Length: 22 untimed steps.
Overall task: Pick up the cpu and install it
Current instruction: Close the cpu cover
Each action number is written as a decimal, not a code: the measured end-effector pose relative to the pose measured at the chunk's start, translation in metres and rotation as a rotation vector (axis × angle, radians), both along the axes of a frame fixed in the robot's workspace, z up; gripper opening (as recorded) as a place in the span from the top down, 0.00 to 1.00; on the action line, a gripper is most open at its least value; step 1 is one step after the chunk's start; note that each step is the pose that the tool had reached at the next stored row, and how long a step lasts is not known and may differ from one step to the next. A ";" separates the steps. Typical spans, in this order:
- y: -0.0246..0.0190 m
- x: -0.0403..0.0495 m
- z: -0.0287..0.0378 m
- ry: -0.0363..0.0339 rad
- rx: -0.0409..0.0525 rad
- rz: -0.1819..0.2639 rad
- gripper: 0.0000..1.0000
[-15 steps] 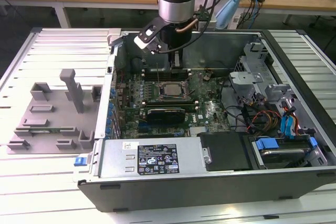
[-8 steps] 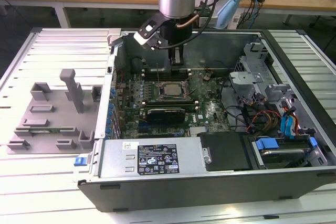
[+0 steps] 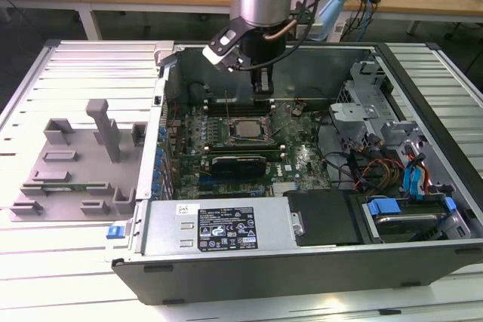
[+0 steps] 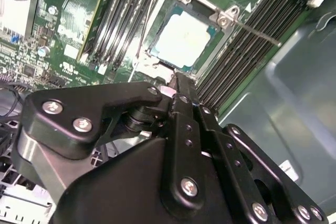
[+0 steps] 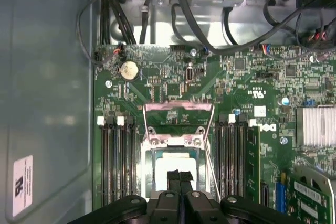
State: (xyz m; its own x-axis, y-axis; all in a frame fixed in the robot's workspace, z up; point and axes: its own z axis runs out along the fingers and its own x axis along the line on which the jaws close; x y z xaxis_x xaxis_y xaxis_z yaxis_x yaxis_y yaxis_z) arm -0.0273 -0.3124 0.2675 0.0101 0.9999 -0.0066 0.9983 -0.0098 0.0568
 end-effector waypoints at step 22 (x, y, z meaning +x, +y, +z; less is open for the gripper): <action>-0.0006 0.0786 -0.0015 0.0000 -0.0001 0.000 0.89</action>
State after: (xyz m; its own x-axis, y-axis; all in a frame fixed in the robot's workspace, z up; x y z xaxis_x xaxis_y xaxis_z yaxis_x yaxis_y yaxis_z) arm 0.0513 -0.3130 0.2660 0.0102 0.9999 -0.0067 0.9983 -0.0098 0.0568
